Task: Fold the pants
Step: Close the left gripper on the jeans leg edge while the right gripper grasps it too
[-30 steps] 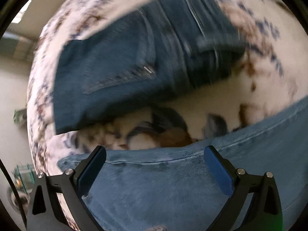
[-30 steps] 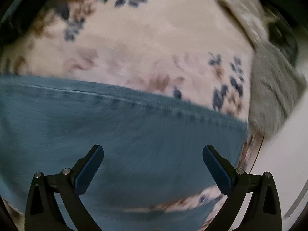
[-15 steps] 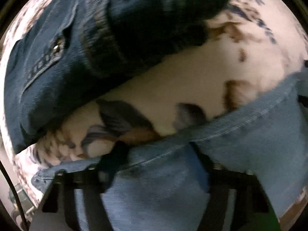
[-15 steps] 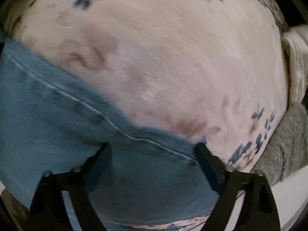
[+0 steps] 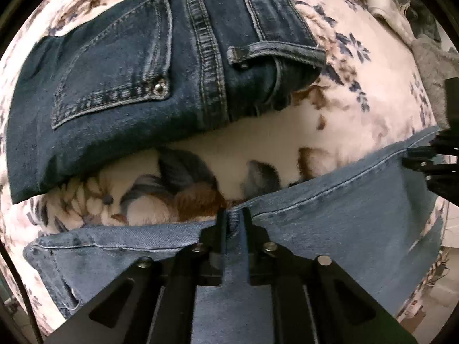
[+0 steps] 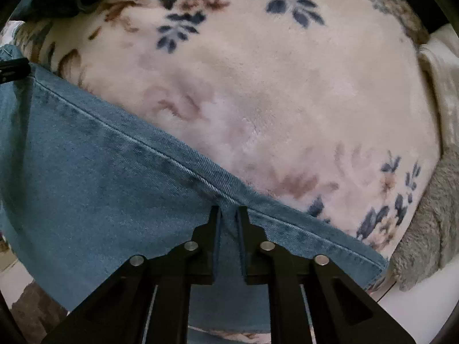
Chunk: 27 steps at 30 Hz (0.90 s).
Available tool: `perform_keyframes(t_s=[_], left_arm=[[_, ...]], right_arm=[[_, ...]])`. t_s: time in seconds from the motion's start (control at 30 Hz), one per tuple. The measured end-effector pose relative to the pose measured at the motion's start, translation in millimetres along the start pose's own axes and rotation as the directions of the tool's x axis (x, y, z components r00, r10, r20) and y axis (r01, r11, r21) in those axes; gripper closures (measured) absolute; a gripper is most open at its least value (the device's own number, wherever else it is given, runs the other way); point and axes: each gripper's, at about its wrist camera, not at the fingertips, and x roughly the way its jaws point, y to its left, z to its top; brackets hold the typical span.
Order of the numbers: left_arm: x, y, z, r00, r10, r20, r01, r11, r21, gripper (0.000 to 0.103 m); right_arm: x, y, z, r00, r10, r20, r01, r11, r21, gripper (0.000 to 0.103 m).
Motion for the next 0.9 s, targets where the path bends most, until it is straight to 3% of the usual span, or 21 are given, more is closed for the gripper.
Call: perform_keyframes(t_s=[0.03, 0.1, 0.13, 0.17, 0.3, 0.43, 0.5, 0.6, 0.7, 0.77, 0.83, 0.9], left_arm=[[0, 4, 5, 1.0, -0.012, -0.018, 0.012, 1.0, -0.008, 0.078], [10, -6, 16, 0.998, -0.032, -0.056, 0.032, 0.999, 0.004, 0.063], [13, -11, 19, 0.998, -0.016, -0.061, 0.018, 1.0, 0.024, 0.061], [18, -18, 22, 0.997, 0.001, -0.073, 0.003, 0.998, 0.059, 0.052], [36, -36, 31, 0.991, 0.039, -0.131, -0.017, 0.986, 0.164, 0.029], [40, -46, 43, 0.986, 0.072, -0.149, -0.041, 0.978, 0.204, 0.028], [40, -44, 51, 0.987, 0.071, -0.142, -0.039, 0.976, 0.216, 0.028], [35, -50, 54, 0.989, 0.06, -0.133, -0.026, 0.969, 0.245, 0.028], [42, -52, 55, 0.99, 0.053, -0.13, -0.02, 0.97, 0.241, 0.024], [41, -50, 42, 0.992, 0.059, -0.115, -0.029, 0.969, 0.245, 0.023], [36, -64, 40, 0.995, 0.055, -0.081, -0.033, 0.966, 0.256, 0.037], [22, -69, 38, 0.998, 0.048, -0.035, -0.036, 0.961, 0.274, 0.07]], right_arm=[[1, 0, 8, 1.0, 0.006, -0.002, -0.006, 1.0, -0.015, 0.068], [-3, 1, 25, 1.0, 0.023, 0.001, -0.022, 0.997, -0.072, 0.031], [-1, 3, 29, 0.999, 0.033, -0.011, -0.034, 0.995, -0.096, 0.025], [2, 8, 35, 0.998, 0.046, -0.035, -0.05, 0.991, -0.12, 0.02], [22, 7, 48, 0.995, -0.024, -0.1, 0.004, 0.981, -0.196, 0.018], [18, 14, 63, 0.993, -0.066, -0.098, 0.04, 0.969, -0.245, 0.018], [3, 21, 61, 0.992, -0.127, -0.028, 0.112, 0.946, -0.305, 0.018], [-5, 27, 62, 0.972, -0.231, 0.046, 0.231, 0.898, -0.375, 0.018], [4, 27, 66, 0.975, -0.223, 0.005, 0.208, 0.904, -0.374, 0.018], [7, 27, 81, 0.98, -0.196, -0.009, 0.179, 0.914, -0.365, 0.026], [3, 28, 80, 0.988, -0.154, -0.015, 0.139, 0.923, -0.358, 0.046], [-2, 40, 80, 0.994, -0.114, 0.001, 0.107, 0.935, -0.337, 0.079]])
